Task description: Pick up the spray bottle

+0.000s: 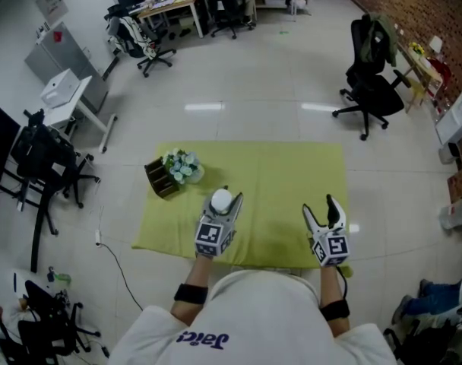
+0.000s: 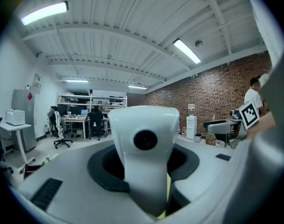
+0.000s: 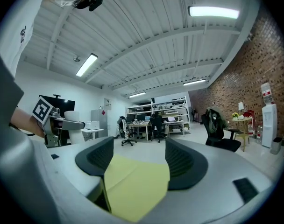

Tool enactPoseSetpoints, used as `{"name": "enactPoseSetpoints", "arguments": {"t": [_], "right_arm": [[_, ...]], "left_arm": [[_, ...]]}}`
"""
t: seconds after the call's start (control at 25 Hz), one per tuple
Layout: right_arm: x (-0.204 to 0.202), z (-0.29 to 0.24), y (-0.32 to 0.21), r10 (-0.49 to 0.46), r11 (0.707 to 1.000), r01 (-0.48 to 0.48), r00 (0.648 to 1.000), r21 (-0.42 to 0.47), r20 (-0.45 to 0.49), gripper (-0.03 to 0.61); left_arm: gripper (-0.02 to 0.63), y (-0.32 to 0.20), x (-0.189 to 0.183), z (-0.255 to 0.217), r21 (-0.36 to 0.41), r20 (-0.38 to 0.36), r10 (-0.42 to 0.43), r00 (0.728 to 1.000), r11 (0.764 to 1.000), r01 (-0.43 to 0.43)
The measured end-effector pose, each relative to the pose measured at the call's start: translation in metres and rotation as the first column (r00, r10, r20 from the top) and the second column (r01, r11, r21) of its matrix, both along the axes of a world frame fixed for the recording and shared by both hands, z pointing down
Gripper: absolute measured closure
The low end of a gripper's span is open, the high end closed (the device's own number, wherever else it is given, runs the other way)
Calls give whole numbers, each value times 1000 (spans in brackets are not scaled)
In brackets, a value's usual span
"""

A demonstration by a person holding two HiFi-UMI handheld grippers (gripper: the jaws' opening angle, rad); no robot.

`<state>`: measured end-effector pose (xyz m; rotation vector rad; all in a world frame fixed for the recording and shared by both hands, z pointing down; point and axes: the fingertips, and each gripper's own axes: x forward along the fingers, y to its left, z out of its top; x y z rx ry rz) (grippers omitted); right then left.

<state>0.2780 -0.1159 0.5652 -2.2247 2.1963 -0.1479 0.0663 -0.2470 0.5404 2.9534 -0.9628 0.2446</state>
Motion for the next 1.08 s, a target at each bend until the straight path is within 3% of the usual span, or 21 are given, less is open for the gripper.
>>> {"name": "enactPoseSetpoints", "arguments": {"t": [0.16,0.52,1.08], "right_arm": [[-8,-5,-1,-15,1000,15,999,4,-41,225],[-11,-23,-2,0,999,1,1000,36,-24,230],[-16,-52,0,77,992,-73,996,101,-37,233]], "left_arm": [[420,8,-9,-2,8,-21,-40,999,999,40],[420,13,-37,-17,99,-66,-97,993,990,103],[420,16,-41,-32,197,-40,-69,997,977,76]]}}
